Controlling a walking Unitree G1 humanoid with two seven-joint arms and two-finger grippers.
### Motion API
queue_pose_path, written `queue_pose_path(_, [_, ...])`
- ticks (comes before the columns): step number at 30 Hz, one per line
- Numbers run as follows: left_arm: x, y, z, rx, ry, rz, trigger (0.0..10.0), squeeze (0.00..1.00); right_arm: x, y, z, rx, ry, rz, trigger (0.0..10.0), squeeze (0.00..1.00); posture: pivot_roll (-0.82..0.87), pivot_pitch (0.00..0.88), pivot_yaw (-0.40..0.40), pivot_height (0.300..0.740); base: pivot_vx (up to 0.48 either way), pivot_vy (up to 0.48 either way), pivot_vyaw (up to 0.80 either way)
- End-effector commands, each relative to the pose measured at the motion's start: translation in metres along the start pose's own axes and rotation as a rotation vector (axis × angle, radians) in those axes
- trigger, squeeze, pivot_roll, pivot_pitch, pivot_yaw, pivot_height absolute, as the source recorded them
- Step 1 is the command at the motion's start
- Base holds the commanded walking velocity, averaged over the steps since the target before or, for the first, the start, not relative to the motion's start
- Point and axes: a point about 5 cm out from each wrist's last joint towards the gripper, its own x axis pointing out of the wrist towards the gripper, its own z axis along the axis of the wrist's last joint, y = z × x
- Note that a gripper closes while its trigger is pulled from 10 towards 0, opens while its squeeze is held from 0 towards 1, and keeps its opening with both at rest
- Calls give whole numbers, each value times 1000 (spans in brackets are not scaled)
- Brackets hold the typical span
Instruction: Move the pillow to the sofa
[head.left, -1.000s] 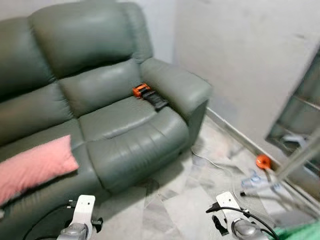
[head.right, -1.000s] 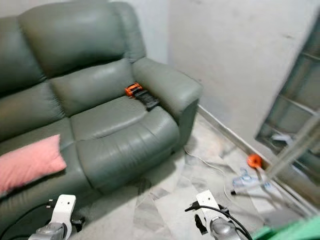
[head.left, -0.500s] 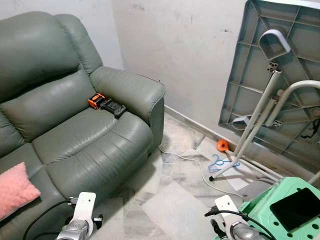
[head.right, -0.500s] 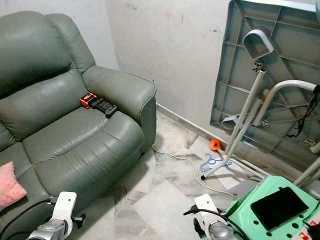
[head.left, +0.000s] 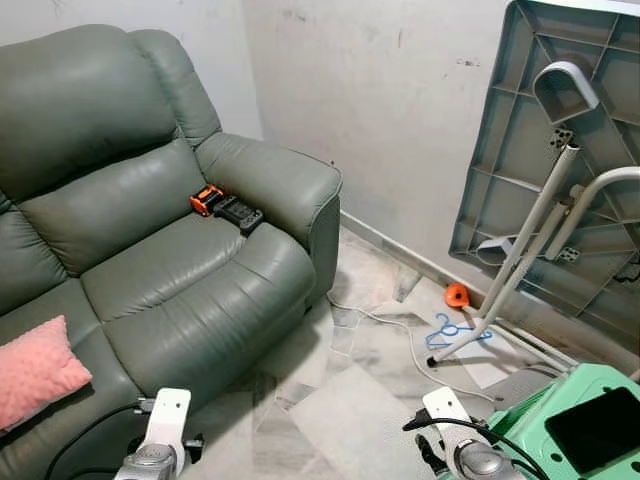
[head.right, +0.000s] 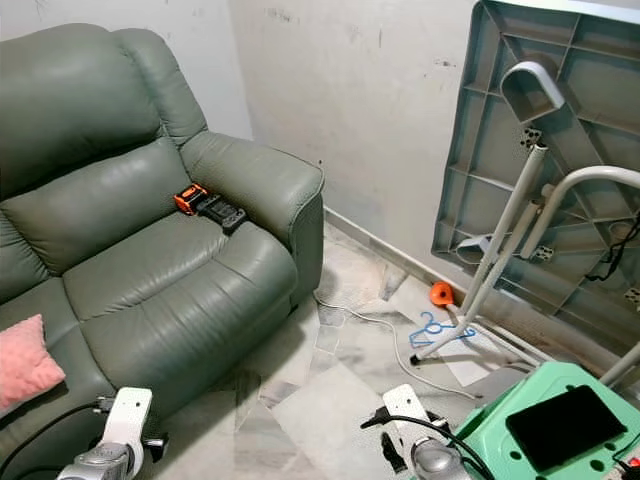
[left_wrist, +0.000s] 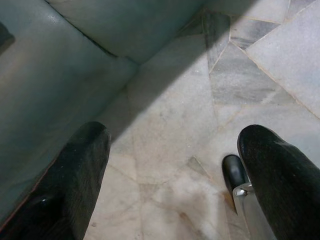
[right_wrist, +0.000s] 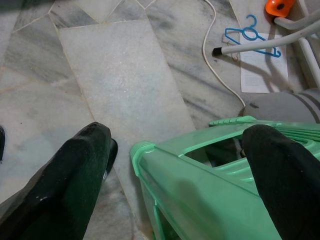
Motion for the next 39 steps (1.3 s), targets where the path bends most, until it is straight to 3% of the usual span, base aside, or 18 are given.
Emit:
queue_pose_path(1, [0,6,-1,11,6,13,10000,0,0,0,3,0,-10,-4,10000,0,-120,0,78,740,0,0,0])
queue_pose_path(39, [0,3,-2,5,9,-14,10000,0,1,0,10,-9,-40,-2,10000,0,-120,0,79,740,0,0,0])
